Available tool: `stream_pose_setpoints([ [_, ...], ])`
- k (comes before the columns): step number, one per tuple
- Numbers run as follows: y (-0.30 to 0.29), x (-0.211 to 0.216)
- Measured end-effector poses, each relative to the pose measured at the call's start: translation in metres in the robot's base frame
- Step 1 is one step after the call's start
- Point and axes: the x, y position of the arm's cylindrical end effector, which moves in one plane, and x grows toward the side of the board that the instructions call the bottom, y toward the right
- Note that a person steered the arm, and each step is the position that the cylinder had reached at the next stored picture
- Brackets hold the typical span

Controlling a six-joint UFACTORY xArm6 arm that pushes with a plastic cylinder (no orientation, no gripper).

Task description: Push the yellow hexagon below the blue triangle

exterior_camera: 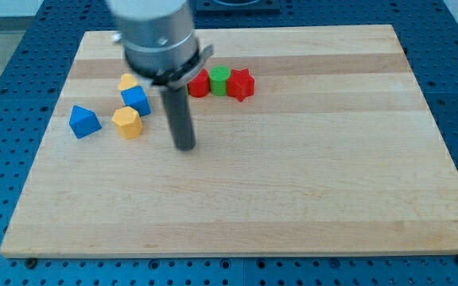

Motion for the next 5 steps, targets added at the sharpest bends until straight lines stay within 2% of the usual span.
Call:
stream_pose_setpoints([
  [1,-0.006,-0.004],
  [2,-0.035,-0.029],
  [5,-0.095,-0.029],
])
